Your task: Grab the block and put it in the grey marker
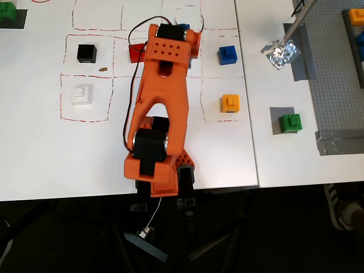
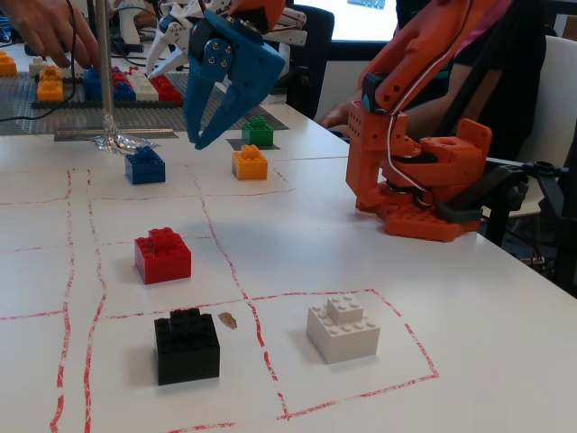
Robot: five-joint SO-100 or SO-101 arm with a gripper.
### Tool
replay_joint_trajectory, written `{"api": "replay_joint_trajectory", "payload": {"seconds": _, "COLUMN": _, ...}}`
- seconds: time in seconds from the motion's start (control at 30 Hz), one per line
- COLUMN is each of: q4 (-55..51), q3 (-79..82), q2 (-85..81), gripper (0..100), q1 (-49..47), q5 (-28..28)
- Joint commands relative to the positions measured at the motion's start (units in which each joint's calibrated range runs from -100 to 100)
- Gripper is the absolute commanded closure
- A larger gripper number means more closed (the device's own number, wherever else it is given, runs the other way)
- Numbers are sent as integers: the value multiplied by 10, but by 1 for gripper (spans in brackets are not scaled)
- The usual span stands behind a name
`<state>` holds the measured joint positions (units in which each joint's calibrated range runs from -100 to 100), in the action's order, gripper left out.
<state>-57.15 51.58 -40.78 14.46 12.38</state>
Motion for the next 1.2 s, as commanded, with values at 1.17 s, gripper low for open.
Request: {"api": "replay_joint_trajectory", "payload": {"seconds": 1.17, "q4": 60, "q3": 482, "q2": -588, "gripper": 100, "q1": -149, "q5": -125}}
